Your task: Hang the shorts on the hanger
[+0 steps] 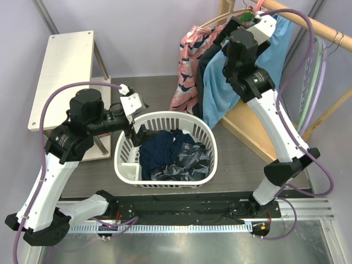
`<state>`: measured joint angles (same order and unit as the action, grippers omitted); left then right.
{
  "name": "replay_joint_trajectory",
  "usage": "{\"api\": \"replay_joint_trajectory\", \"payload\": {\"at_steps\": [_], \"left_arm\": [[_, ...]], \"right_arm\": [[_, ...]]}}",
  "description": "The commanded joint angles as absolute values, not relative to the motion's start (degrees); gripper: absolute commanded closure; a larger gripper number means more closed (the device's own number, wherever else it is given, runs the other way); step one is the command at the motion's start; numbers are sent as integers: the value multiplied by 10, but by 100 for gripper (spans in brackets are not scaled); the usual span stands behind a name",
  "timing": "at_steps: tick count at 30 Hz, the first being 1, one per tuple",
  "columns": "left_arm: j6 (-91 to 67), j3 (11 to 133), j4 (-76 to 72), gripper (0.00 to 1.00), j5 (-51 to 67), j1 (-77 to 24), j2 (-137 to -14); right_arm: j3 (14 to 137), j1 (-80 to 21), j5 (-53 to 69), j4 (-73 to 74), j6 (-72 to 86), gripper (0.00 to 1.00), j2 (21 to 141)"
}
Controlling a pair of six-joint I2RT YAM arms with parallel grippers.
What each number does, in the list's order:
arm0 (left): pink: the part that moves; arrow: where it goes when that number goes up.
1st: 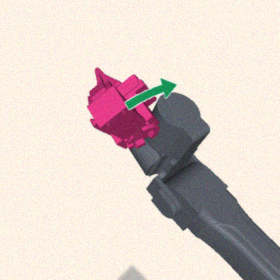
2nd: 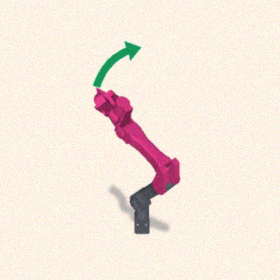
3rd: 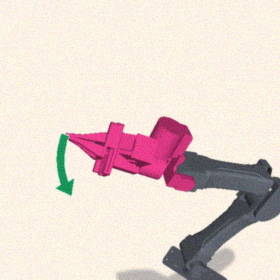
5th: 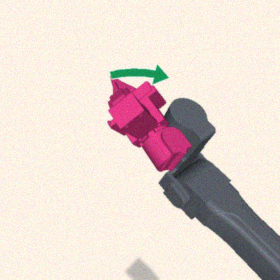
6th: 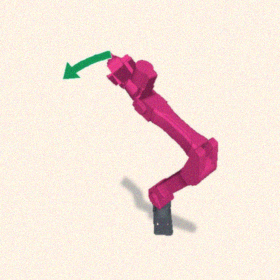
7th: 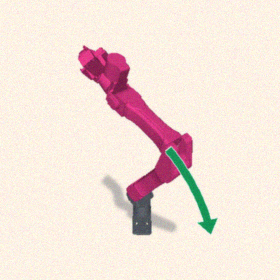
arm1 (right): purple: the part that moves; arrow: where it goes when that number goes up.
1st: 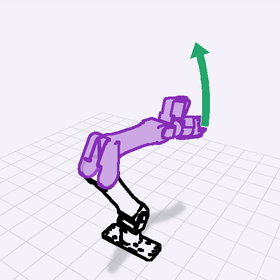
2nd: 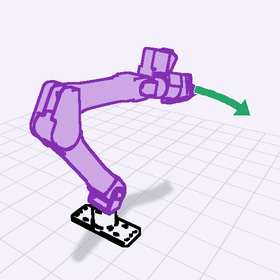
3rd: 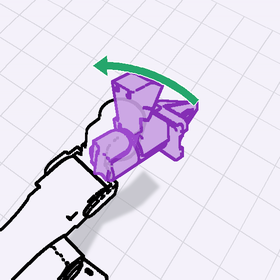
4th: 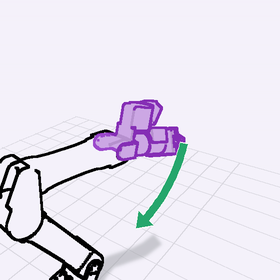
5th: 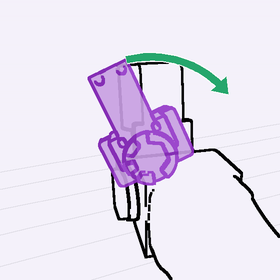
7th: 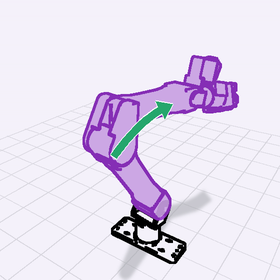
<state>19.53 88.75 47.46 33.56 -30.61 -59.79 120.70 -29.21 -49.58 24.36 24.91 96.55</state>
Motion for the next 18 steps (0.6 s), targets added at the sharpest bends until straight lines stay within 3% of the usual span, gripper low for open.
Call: {"api": "replay_joint_trajectory", "payload": {"at_steps": [1, 9, 14, 18], "left_arm": [[169, 889, 469, 0, 323, -303, -586], [72, 932, 469, 0, 248, -299, -621], [3, 1037, 545, 0, 272, -216, -694], [12, 1154, 695, 0, 296, -152, -795]], "right_arm": [[1176, -308, -512, 246, 260, 1, 893], [1082, -314, -446, 221, 218, 1, 773], [935, -314, -246, 125, 107, 1, 645], [880, -314, -149, 171, 85, 1, 577]]}}
